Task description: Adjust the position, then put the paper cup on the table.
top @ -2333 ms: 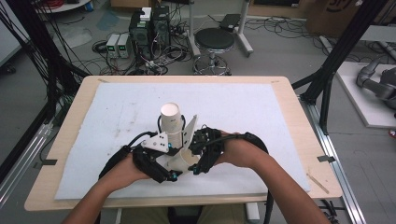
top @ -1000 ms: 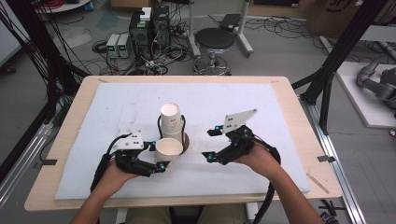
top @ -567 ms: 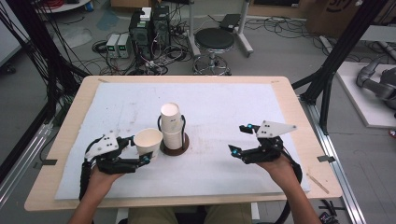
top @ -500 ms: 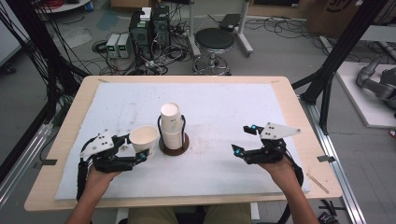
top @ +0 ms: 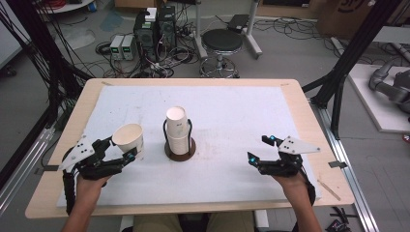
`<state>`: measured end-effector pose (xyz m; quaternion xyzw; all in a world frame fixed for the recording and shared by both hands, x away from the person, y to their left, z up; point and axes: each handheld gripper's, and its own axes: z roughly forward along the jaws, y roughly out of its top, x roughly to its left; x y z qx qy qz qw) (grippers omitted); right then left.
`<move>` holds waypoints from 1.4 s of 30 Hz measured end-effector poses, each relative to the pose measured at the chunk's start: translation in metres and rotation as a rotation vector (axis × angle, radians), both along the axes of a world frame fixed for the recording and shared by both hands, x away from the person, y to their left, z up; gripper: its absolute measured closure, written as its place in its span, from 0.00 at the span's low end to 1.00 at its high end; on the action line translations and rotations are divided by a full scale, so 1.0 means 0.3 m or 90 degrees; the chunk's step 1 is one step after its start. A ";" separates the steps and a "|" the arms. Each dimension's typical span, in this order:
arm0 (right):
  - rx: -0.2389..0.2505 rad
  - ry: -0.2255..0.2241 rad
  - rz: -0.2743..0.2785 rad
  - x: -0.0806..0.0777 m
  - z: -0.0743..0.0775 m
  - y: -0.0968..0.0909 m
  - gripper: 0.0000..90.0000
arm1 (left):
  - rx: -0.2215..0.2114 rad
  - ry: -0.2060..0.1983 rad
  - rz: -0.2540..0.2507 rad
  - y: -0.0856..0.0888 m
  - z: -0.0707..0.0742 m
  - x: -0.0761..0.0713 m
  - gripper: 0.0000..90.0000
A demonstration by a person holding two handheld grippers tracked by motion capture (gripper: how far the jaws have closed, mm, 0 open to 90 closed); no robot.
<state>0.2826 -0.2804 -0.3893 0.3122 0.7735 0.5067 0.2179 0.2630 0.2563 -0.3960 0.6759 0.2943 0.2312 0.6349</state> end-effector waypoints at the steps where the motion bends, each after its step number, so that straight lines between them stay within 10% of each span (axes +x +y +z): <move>1: -0.001 0.001 -0.002 0.000 0.000 0.001 0.22 | -0.002 0.001 0.002 0.004 0.000 0.000 0.37; 18: 0.002 0.006 -0.002 -0.008 -0.007 -0.007 0.22 | -0.016 0.007 0.016 0.022 -0.005 0.024 0.36; 42: -0.001 0.024 0.005 -0.007 -0.030 -0.033 0.22 | -0.056 0.051 0.088 0.063 -0.057 0.247 0.36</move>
